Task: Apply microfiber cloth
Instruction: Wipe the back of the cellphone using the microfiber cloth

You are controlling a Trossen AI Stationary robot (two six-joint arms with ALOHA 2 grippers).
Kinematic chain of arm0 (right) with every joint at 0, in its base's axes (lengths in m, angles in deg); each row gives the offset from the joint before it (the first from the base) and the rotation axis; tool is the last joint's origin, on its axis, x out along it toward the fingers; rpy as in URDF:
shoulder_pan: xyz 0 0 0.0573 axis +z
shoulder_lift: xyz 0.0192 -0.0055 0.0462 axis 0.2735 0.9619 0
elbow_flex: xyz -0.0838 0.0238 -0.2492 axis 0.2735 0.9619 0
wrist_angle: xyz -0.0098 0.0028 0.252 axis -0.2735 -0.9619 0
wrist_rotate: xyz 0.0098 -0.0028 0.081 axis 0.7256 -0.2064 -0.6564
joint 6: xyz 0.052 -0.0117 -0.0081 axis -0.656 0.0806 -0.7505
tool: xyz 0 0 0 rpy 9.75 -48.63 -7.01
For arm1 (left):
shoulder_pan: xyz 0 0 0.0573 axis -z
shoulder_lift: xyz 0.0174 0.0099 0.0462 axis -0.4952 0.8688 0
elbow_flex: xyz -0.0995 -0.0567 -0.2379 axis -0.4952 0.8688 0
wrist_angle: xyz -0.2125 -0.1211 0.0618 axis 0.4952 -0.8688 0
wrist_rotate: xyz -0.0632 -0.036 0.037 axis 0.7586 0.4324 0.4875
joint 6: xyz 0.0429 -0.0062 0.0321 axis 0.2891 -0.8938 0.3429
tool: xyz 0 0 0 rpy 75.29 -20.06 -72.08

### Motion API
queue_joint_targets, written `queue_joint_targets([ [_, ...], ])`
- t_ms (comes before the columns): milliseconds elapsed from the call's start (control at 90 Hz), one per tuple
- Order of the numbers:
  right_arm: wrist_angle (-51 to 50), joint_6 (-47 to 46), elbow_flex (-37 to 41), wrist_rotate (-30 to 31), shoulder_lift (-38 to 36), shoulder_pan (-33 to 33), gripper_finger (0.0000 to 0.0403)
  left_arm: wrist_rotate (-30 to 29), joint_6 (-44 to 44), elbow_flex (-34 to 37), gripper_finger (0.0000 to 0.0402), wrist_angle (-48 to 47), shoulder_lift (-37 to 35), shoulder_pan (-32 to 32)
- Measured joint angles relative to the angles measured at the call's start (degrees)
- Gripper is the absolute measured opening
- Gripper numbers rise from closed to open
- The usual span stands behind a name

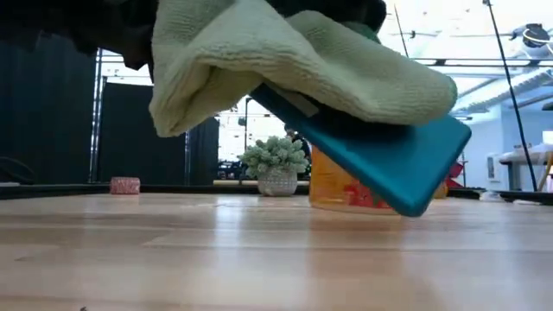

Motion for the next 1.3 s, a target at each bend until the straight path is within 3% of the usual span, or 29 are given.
queue_joint_targets([
  [133, 11.3, 7.4, 0.2, 0.3, 0.1, -2.1, 0.0009, -0.2, -0.3, 0.0, 0.0008, 1.4, -0.3, 0.1],
  [222, 12.0, 8.3, 0.1, -1.2, 0.4, -3.7, 0.0009, -0.7, -0.4, 0.0, 0.0008, 1.6, -0.4, 0.0],
  [400, -0.7, -1.7, -0.4, -2.7, 0.3, -2.7, 0.0009, -0.9, 0.9, 0.0, 0.0008, -1.1, -0.8, -0.1],
  [589, -13.5, -10.9, 0.0, -3.8, 0.7, 3.6, 0.0009, -1.0, 2.1, 0.0, 0.0008, -0.2, -1.5, 0.0],
  [789, -30.6, -28.1, 0.0, -3.5, 0.6, 9.8, 0.0009, -1.7, 3.5, -0.2, 0.0008, -0.3, -2.5, 0.1],
  [944, -35.9, -36.1, 0.1, -3.2, -1.1, 15.5, 0.0009, 0.2, 4.2, -0.4, 0.0008, -5.8, -5.6, 1.2],
  [1078, -40.4, -42.4, 0.1, -2.2, -3.2, 20.8, 0.0009, 0.3, 12.3, -0.4, 0.0008, -13.7, -10.4, 3.3],
  [1300, -49.4, -55.7, 0.0, 3.4, -4.2, 25.7, 0.0009, -1.9, 35.9, -0.3, 0.0008, -31.8, -18.1, 6.2],
])
